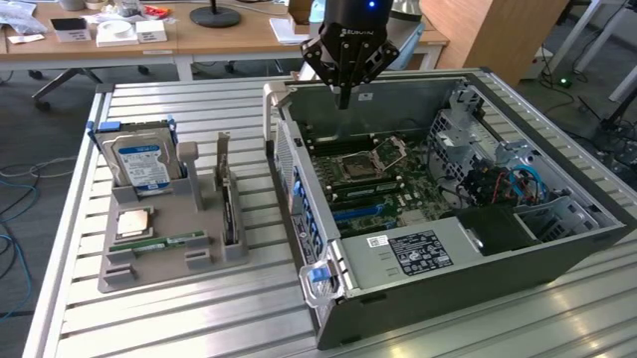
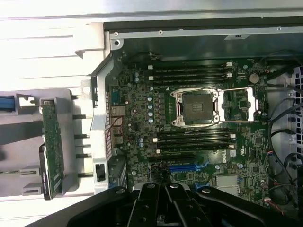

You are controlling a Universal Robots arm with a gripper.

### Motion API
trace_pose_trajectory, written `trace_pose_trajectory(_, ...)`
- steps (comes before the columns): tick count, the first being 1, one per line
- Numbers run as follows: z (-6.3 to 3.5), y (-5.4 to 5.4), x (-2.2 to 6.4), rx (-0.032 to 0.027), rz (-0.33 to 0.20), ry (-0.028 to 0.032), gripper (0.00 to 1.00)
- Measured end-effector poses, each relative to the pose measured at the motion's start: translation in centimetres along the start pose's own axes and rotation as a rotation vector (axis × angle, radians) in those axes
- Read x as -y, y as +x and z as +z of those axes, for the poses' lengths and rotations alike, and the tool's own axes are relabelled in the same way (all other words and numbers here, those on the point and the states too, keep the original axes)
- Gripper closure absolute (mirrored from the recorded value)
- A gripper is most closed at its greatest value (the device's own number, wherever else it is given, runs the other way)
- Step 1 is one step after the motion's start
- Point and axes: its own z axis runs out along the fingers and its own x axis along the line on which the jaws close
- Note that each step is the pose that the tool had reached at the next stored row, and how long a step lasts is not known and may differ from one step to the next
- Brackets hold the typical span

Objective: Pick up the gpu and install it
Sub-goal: 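Reach for the gpu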

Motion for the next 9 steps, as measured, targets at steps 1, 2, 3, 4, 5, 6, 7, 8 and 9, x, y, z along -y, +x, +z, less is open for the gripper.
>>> trace_pose_trajectory(1,0.00,0.06,0.01,0.0000,0.000,0.0000,0.89)
trace_pose_trajectory(2,-0.01,0.14,0.01,-0.0001,0.000,0.0001,0.89)
trace_pose_trajectory(3,0.00,0.21,0.02,0.0000,0.000,0.0000,0.89)
trace_pose_trajectory(4,0.00,0.29,0.02,0.0000,0.000,0.0000,0.89)
trace_pose_trajectory(5,-0.01,0.38,0.03,-0.0001,0.000,0.0001,0.89)
trace_pose_trajectory(6,0.00,0.45,0.03,0.0000,0.000,0.0000,0.89)
trace_pose_trajectory(7,0.00,0.52,0.04,0.0000,0.000,-0.0001,0.89)
trace_pose_trajectory(8,0.00,0.59,0.04,0.0000,0.000,0.0000,0.89)
trace_pose_trajectory(9,0.00,0.67,0.05,0.0000,0.000,0.0000,0.89)
